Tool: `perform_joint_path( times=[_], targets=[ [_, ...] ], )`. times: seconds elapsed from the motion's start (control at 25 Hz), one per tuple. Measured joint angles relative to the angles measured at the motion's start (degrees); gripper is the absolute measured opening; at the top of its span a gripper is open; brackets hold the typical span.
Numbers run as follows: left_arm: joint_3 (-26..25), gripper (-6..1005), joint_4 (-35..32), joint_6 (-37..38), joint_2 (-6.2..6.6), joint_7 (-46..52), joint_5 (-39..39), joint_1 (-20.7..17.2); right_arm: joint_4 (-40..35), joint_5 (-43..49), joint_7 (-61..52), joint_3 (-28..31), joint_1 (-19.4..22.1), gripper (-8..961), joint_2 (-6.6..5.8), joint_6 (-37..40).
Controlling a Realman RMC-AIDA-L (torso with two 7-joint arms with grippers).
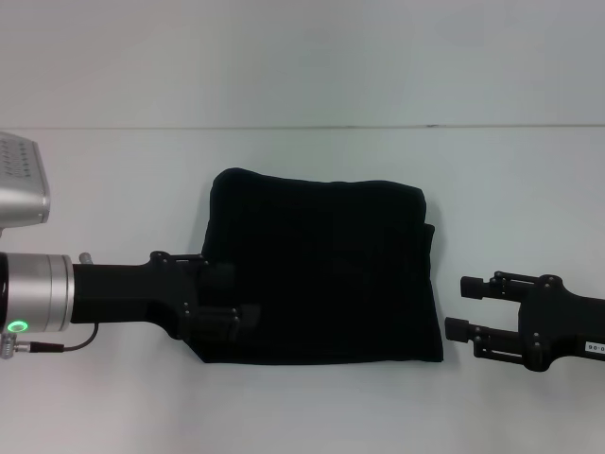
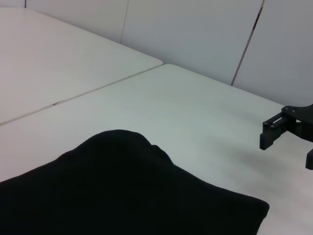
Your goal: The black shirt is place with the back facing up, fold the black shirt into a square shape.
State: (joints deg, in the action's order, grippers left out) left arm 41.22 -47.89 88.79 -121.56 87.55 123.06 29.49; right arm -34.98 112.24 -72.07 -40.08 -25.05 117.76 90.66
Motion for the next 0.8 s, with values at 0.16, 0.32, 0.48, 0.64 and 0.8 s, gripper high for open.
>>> perform_joint_path(
  times=[0.16, 0.32, 0.48, 0.64, 0.8],
  targets=[
    [-0.01, 763, -0.02, -0.02, 0.01, -0.01, 0.00, -0.02, 0.00, 0.00, 0.00, 0.00, 0.00, 699, 0.01, -0.03],
    [-0.16, 764, -0.02, -0.04, 0.01, -0.01, 0.00, -0.04, 0.00, -0.01, 0.00, -0.06, 0.01, 699, 0.01, 0.13],
    [-0.18, 764, -0.02, -0.13, 0.01, -0.01, -0.07, -0.01, 0.00, 0.00, 0.00, -0.09, 0.08, 699, 0.08, 0.18],
    [-0.19, 764, -0.02, -0.12, 0.01, -0.01, -0.16, -0.07, 0.00, 0.00, 0.00, -0.09, 0.09, 699, 0.11, 0.23],
    [-0.22, 764, -0.02, -0.12, 0.01, -0.01, -0.16, -0.07, 0.00, -0.01, 0.00, -0.09, 0.03, 699, 0.10, 0.31]
  ],
)
